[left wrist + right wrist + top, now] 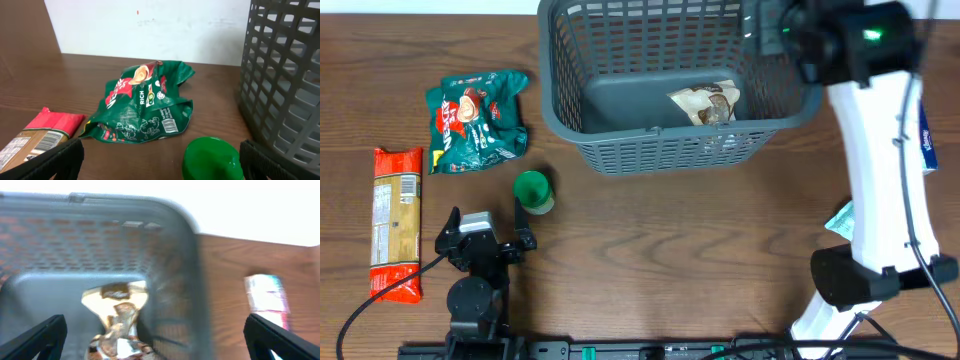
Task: Pack container
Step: 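Move the right gripper to the tissue pack and grasp it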
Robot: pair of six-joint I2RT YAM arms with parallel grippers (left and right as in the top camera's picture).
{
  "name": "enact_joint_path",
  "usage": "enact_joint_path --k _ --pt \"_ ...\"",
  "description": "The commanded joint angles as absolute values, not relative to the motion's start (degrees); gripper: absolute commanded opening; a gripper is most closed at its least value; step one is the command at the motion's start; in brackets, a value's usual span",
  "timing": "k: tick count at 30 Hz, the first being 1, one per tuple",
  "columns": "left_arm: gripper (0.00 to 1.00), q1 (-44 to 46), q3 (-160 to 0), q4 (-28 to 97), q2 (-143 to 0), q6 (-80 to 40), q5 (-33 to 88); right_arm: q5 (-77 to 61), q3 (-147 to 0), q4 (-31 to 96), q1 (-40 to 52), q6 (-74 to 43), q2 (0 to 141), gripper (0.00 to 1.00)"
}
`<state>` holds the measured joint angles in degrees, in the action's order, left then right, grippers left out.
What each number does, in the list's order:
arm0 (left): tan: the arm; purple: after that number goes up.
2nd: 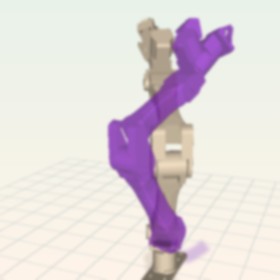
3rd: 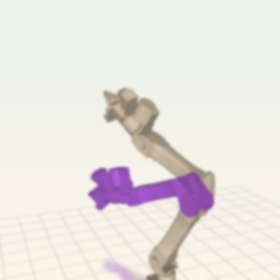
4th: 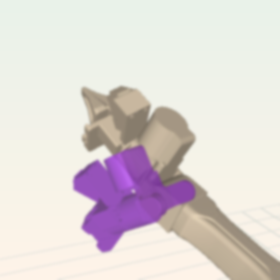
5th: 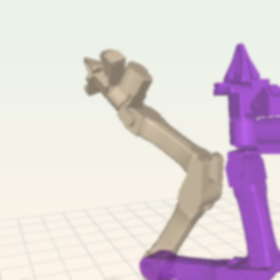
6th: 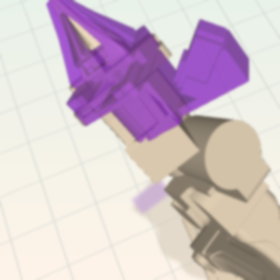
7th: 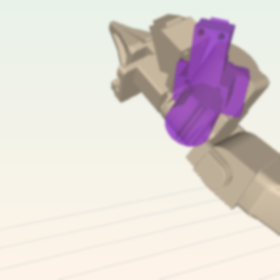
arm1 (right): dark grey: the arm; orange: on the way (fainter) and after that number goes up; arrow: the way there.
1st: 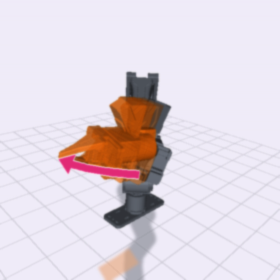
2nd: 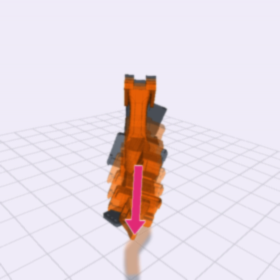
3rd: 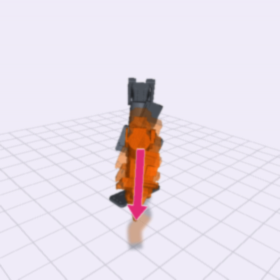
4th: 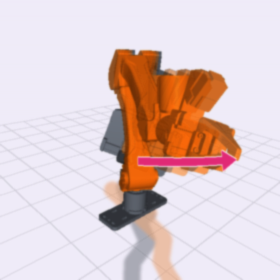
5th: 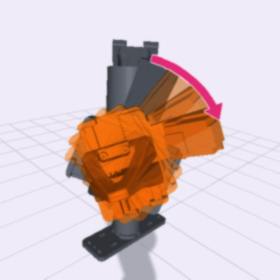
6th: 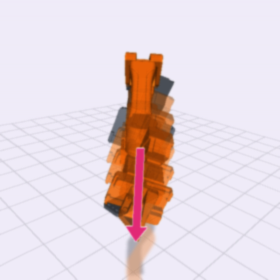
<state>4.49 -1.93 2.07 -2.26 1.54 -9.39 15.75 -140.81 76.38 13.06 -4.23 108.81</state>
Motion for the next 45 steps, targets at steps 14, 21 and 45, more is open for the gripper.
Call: enact_joint_path --k 14,21,45 --pt "0.99 4.14 -0.23 3.11 -2.44 1.91 -10.04 23.86 -147.57 93.49 -15.64 -15.86 108.57 0.99" --pt "0.99 4.14 -0.23 3.11 -2.44 1.91 -10.04 23.53 -138.65 90.0 -24.45 -15.03 108.73 0.99" --pt "0.99 4.14 -0.23 3.11 -2.44 1.91 -10.04 5.98 -86.3 48.82 -36.86 13.39 108.99 0.99"
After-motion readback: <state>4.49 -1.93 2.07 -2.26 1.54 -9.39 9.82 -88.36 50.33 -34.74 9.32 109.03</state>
